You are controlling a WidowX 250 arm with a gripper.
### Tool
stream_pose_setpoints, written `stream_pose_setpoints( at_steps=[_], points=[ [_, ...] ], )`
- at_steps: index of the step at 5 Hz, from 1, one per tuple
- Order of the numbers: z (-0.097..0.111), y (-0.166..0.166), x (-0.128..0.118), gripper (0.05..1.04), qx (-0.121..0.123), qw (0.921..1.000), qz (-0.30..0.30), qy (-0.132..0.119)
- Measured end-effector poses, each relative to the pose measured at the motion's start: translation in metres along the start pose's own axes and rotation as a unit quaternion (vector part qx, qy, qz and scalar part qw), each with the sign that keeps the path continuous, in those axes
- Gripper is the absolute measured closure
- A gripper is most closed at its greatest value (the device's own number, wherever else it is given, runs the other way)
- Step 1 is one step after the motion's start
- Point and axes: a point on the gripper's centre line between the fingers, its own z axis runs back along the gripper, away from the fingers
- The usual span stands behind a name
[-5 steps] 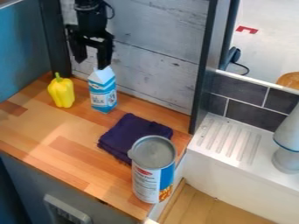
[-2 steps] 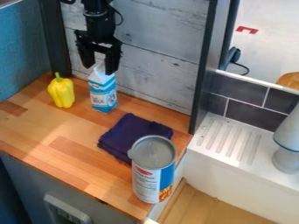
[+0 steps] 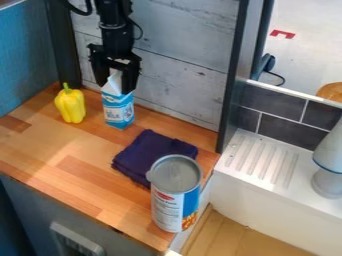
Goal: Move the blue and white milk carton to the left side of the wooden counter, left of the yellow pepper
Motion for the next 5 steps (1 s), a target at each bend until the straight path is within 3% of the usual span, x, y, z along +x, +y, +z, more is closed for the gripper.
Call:
stream_pose_setpoints(
  at_steps=[1, 2, 3, 4, 5],
  points=[
    [-0.005, 0.000, -0.001, 0.118, -0.002, 1.0000, -0.003, 0.009],
    [-0.006, 0.000, -0.001, 0.253, -0.003, 0.9999, -0.007, 0.010],
    [-0.006, 0.000, -0.002, 0.254, -0.005, 0.9999, -0.010, 0.008],
    [0.005, -0.003, -0.008, 0.254, -0.008, 0.9999, -0.012, -0.003],
    [0.037, -0.001, -0.026, 0.254, -0.011, 0.9993, -0.002, -0.035]
  ],
)
